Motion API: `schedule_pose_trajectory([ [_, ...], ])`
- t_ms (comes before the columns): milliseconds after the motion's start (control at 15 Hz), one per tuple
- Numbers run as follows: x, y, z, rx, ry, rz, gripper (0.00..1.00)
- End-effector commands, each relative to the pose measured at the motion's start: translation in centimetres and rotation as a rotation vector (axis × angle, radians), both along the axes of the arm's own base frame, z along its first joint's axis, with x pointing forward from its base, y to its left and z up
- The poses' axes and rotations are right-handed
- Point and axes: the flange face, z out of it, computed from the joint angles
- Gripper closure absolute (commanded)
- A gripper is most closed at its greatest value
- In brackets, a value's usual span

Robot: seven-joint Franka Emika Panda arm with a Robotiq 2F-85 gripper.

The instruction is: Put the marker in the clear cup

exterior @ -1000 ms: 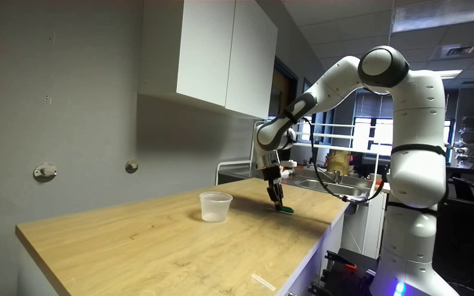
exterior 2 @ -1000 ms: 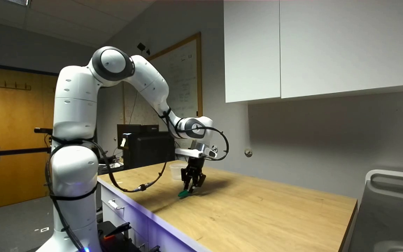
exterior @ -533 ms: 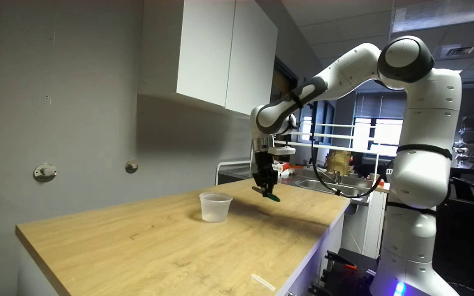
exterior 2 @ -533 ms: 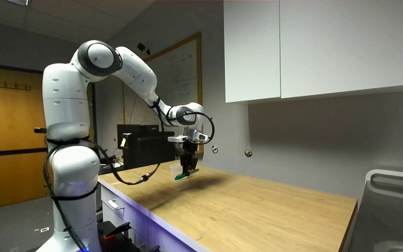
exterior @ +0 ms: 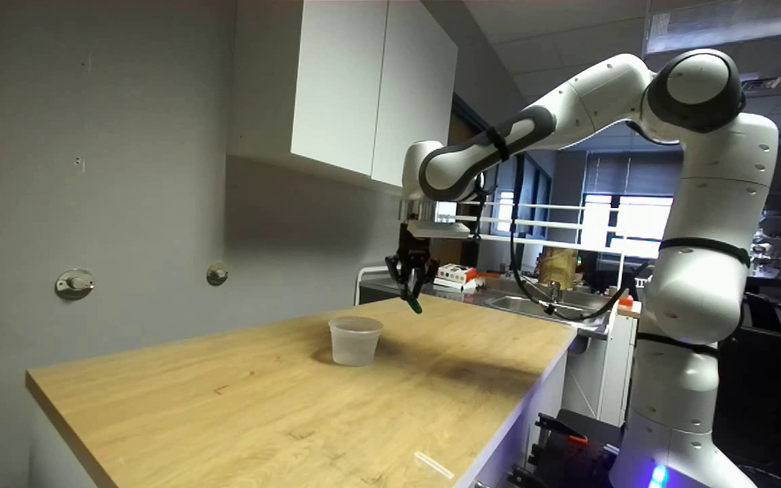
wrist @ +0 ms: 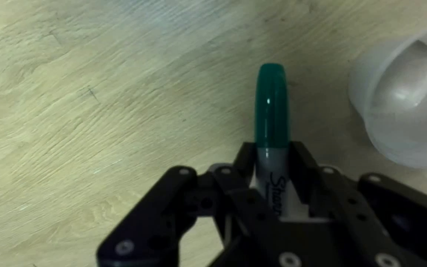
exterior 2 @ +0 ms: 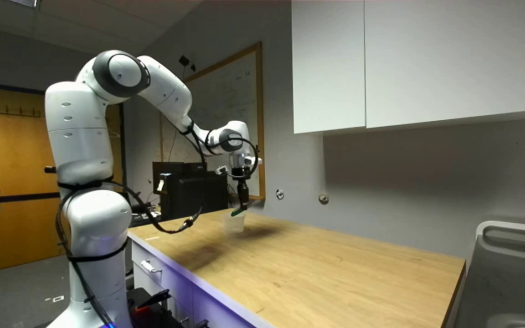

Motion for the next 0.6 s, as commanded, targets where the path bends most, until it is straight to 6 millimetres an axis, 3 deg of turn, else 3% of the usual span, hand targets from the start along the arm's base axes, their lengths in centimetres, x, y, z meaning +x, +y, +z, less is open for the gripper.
schedule_pose_trajectory([
  [0, 1.3, 2.9, 2.0, -0.066, -0.081, -0.104, 0.90],
  [200, 2.0, 5.6, 2.7, -0.117, -0.127, -0.147, 0.90],
  [533, 3.4, 10.0, 1.8, -0.123, -0.147, -0.201, 0.90],
])
